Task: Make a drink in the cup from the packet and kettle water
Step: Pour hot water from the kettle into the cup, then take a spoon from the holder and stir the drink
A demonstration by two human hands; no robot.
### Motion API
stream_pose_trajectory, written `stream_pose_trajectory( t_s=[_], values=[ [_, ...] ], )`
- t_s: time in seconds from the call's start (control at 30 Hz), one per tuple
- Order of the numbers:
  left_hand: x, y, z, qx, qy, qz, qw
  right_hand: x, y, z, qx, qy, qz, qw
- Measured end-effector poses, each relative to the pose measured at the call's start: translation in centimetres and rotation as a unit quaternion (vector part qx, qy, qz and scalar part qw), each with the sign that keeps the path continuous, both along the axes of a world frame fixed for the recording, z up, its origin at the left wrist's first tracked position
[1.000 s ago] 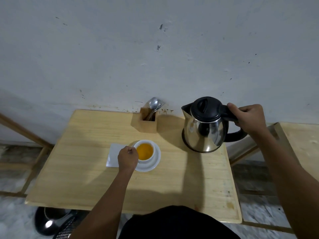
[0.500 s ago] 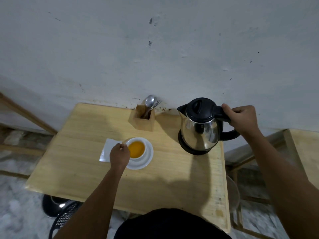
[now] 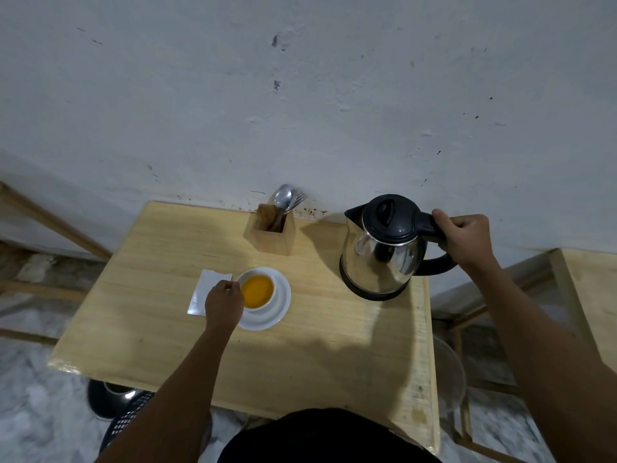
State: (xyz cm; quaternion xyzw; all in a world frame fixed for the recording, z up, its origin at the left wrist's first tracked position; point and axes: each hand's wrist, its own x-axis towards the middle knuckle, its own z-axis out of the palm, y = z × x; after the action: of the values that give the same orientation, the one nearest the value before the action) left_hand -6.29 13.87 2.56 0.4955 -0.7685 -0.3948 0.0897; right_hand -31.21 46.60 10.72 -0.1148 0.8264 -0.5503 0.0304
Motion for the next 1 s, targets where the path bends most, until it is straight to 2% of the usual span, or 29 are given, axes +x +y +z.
stream_pose_trajectory(
  t_s=[0.1,0.33,0.57,0.63,0.7,0.8,0.87,0.93,1.0],
  values=[
    [-0.1,-0.2,0.0,0.024,-0.002,0.023,0.999,-0.1,-0.1,0.2,0.012,0.005,-0.007,1.0],
    [0.0,-0.3,-0.3,0.017,0.004,-0.002,1.0,0.4,-0.4,0.4,0.029,0.03,-0.039,0.998],
    [0.1,-0.6,0.0,0.019,-0.005,-0.03,0.999,3.1,-1.8,0.9,0.049,0.017,-0.151,0.987],
    [0.3,-1.0,0.0,0.028,-0.003,-0.033,0.999,4.1,-2.9,1.5,0.076,0.045,-0.169,0.982],
    [0.4,-1.6,0.0,0.063,-0.002,-0.028,0.998,5.2,-4.3,2.6,0.101,0.113,-0.175,0.973],
    [0.5,-2.9,0.1,0.126,-0.012,-0.043,0.991,7.5,-7.9,4.4,0.127,0.228,-0.126,0.957],
    [0.6,-3.7,0.5,0.157,-0.022,-0.068,0.985,9.2,-11.3,5.0,0.113,0.251,-0.053,0.96],
    [0.6,-4.6,0.9,0.184,-0.031,-0.099,0.977,10.5,-14.9,4.8,0.139,0.206,0.018,0.968],
    [0.6,-5.3,1.1,0.206,-0.035,-0.131,0.969,10.7,-17.8,3.7,0.18,0.115,0.069,0.974]
  ],
)
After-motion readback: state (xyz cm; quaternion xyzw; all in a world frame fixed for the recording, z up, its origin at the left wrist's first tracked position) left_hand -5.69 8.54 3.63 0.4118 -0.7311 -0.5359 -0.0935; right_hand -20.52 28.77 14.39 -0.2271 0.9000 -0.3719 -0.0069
